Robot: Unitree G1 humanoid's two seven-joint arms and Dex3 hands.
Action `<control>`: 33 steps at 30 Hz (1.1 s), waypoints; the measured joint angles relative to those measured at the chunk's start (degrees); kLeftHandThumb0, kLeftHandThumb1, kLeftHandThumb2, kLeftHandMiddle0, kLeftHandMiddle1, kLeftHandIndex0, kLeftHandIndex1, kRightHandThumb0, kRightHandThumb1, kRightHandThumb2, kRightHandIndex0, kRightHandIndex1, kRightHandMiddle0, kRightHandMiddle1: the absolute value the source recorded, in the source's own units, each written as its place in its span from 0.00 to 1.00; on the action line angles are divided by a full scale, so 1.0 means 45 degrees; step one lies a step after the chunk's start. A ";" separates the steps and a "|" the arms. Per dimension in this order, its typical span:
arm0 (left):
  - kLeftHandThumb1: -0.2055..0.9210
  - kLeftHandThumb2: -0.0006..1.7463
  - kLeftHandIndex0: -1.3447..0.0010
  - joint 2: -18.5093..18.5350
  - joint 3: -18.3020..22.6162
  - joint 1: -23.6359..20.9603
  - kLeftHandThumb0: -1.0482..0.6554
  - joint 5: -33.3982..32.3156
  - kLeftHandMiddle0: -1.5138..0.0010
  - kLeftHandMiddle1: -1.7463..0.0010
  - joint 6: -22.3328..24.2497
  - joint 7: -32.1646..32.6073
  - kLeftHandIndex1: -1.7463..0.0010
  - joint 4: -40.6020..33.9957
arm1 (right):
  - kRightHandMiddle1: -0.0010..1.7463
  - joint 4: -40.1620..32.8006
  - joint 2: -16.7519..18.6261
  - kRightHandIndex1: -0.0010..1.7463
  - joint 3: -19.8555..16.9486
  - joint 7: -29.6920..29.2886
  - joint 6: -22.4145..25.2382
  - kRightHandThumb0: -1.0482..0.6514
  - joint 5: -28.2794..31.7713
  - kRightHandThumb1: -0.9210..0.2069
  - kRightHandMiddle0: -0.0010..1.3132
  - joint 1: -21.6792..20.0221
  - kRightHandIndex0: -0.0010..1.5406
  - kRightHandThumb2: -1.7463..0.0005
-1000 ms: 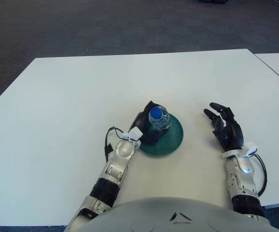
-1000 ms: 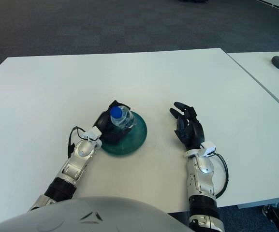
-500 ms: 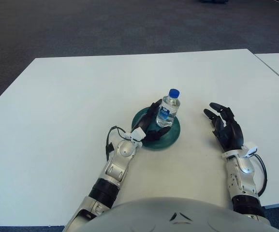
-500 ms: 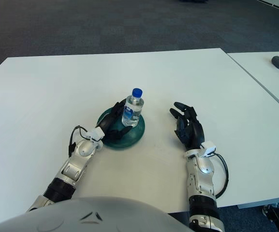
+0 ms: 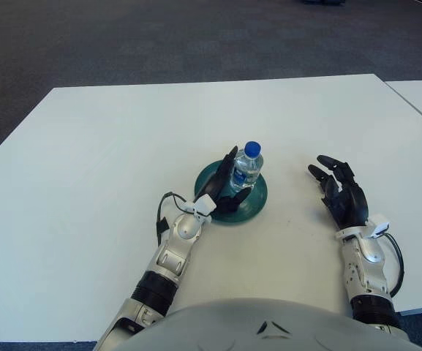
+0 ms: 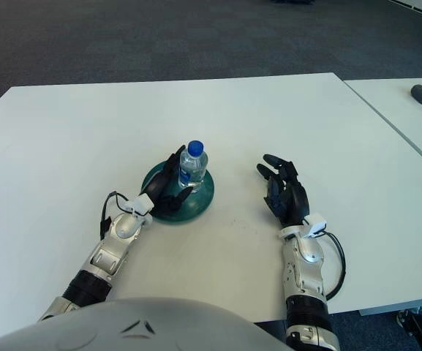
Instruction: Put the bottle into the plate.
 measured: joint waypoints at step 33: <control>1.00 0.34 1.00 -0.0418 0.0592 -0.0086 0.00 -0.0158 1.00 1.00 -0.0864 0.1062 1.00 0.0762 | 0.56 0.0157 -0.0008 0.34 -0.0011 0.0012 -0.0001 0.22 0.0008 0.00 0.06 -0.0183 0.26 0.66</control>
